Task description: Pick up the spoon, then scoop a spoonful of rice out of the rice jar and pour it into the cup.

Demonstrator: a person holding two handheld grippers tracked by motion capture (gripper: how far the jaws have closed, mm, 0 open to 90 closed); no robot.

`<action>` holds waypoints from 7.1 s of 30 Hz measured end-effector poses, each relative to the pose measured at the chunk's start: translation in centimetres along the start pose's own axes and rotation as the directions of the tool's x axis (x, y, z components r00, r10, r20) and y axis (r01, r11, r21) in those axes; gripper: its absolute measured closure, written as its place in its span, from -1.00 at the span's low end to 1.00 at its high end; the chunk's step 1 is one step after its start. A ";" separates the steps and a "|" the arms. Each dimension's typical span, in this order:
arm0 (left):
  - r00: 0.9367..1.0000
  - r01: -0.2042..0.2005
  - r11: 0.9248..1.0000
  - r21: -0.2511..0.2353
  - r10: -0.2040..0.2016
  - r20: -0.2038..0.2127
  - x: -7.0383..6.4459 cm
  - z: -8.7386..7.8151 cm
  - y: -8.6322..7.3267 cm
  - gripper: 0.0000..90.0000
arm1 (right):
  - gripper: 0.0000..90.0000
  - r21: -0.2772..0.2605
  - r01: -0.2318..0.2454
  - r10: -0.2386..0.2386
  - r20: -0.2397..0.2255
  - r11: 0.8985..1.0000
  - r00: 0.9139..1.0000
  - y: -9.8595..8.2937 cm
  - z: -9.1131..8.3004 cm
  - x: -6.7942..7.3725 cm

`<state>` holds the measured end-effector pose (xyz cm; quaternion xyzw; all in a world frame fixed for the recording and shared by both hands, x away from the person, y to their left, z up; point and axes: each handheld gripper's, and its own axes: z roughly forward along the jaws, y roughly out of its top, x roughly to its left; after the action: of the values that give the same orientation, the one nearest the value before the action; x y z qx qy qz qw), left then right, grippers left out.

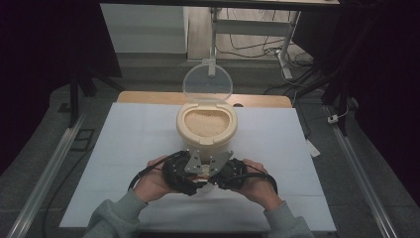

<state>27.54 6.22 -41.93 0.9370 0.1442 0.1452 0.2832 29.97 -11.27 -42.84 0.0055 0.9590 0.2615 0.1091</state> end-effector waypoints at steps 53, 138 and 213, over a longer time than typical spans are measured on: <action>0.992 -0.034 0.999 -0.001 0.034 0.124 1.3 1.7 -0.9 0.84 | 0.27 -0.259 -0.067 0.086 0.062 0.964 0.994 -1.3 -2.8 -0.6; 0.968 0.015 0.956 -0.292 -0.087 -0.234 -2.7 -0.2 -1.0 0.08 | 0.86 -0.775 -0.611 0.801 -0.260 0.161 0.540 -5.9 -4.0 1.7; 0.839 0.513 0.825 -0.237 -0.540 -0.066 1.9 -2.1 -18.8 -0.47 | 0.86 -0.860 -0.404 0.805 0.013 0.312 0.593 -4.6 -9.0 -10.4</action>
<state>24.98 22.85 -50.68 0.8139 0.3993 0.1364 0.3995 38.43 -20.40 -35.48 0.3894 0.6033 0.6653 0.2044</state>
